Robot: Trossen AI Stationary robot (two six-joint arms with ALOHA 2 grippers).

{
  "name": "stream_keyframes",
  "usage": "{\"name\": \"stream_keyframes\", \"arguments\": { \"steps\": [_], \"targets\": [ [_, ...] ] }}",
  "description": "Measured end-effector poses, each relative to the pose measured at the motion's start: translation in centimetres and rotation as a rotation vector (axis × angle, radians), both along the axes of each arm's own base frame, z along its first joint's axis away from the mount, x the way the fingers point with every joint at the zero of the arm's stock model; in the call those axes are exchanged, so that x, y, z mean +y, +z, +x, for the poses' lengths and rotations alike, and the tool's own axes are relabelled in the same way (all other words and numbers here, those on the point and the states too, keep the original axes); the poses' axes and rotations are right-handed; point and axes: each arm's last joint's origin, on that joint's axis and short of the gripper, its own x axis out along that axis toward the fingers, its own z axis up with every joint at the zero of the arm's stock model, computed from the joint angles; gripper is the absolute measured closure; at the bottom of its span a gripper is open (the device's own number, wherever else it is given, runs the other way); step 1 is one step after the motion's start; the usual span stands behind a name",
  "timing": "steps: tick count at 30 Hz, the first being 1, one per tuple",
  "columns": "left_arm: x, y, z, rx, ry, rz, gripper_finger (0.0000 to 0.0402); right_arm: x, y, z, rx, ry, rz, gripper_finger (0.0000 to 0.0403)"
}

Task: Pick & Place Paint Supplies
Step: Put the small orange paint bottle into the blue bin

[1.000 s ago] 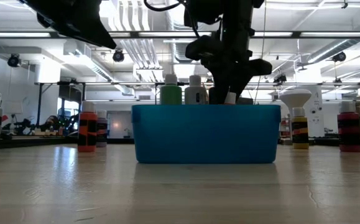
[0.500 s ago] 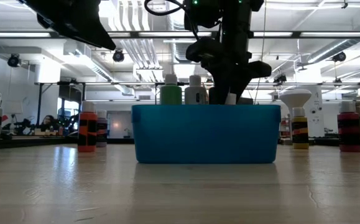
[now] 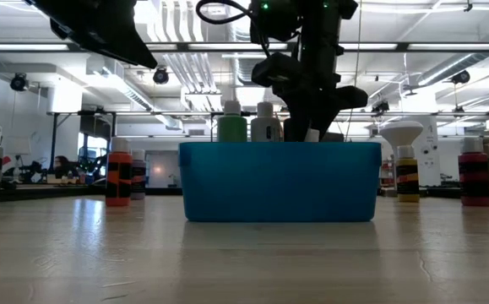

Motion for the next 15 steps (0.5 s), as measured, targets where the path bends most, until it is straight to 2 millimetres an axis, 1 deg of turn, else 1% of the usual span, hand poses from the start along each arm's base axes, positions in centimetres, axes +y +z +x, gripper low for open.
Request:
{"name": "stream_keyframes", "arguments": {
  "steps": [15],
  "targets": [
    [-0.01,0.00,0.00,0.000,-0.001,-0.001,0.0108,0.05,-0.97,-0.18,0.003,-0.004,0.014,0.0288]
  ]
}}
